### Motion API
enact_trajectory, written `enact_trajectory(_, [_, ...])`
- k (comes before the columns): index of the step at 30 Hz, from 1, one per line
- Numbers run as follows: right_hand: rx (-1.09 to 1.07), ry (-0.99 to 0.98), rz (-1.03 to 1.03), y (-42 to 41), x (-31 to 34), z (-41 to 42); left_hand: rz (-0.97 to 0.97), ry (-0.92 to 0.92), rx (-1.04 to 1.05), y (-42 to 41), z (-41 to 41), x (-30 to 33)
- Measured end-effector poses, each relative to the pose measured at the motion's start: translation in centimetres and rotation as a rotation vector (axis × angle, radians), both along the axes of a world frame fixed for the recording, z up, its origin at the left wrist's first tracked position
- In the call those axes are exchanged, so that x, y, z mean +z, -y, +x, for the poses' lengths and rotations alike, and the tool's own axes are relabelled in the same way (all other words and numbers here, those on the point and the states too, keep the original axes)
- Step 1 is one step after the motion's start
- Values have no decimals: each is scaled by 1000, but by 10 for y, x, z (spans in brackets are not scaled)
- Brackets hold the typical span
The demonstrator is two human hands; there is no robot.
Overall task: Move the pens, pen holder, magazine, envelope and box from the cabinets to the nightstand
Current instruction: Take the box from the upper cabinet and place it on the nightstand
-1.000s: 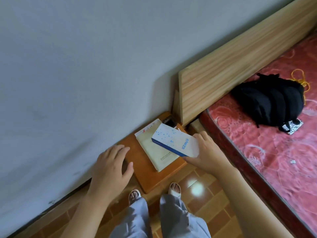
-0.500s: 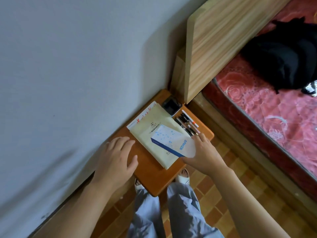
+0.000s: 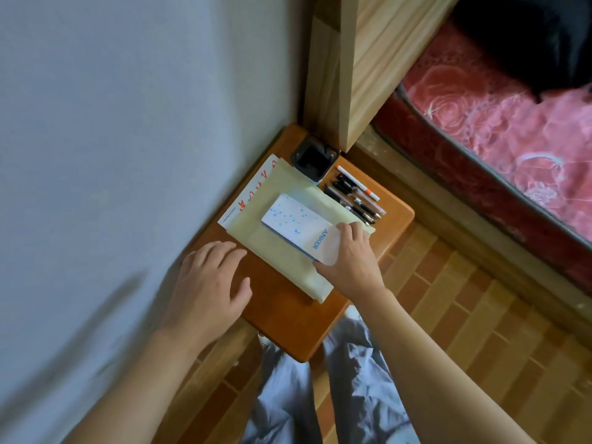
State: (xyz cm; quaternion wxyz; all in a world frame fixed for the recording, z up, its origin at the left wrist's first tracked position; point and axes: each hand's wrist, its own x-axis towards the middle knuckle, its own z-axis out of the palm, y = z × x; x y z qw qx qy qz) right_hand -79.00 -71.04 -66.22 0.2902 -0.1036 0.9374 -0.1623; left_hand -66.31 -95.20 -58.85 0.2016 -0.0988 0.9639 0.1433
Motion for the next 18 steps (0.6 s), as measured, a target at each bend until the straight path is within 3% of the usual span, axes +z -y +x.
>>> enact_trajectory(9, [11,-63,31,-10,12,8,8,-24,10,-3,-4,8])
enact_trajectory(18, [155,-124,90,-27,95,-2,-33,-82,71,-10,-4,81])
